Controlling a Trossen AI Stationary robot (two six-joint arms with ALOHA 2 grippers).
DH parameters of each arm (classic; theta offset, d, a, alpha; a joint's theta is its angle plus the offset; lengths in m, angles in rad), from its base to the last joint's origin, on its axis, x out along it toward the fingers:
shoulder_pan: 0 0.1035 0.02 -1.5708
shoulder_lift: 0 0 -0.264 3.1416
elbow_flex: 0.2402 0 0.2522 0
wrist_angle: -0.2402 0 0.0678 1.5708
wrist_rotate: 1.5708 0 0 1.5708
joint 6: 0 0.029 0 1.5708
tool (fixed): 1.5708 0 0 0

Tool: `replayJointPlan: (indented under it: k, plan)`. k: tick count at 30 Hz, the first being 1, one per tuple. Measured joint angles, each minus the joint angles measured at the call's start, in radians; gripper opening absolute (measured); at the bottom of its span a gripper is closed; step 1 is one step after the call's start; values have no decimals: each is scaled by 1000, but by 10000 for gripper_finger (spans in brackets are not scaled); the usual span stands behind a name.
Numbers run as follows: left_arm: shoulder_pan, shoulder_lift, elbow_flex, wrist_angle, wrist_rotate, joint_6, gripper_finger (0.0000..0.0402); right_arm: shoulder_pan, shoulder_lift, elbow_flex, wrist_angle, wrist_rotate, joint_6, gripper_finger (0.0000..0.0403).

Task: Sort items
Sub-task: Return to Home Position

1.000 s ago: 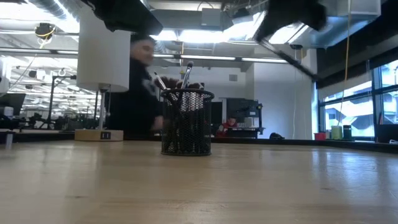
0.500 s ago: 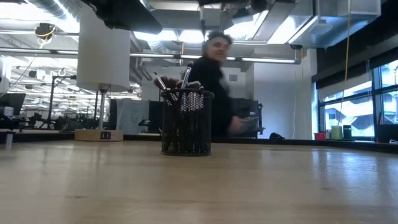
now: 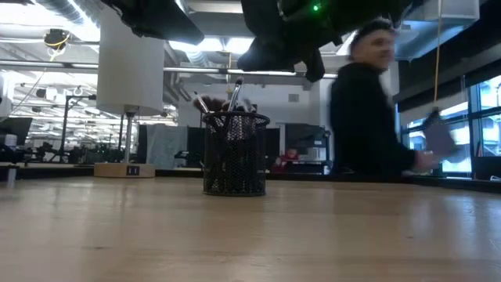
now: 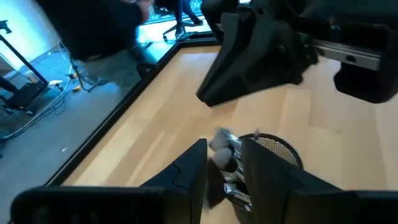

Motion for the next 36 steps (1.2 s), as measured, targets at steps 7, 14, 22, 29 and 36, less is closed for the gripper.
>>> replayJointPlan:
  k: [7,14,22,29,36]
  plan:
    - [11,0,0,0,1,-1,95,-5,-5,-5,-1,-21,-2,129]
    - [0,0,0,2,-7,-3,95,31,-60,-5,0,74,-75,153]
    - [-63,-82,-16,17,-79,8,95,84,-277,-5,-225,-91,-237,137]
    - [-90,-273,-198,173,-112,59,95,61,-448,-8,-470,-650,-272,102]
    - [28,-434,-472,698,160,286,95,60,-496,-14,-581,-640,-332,59]
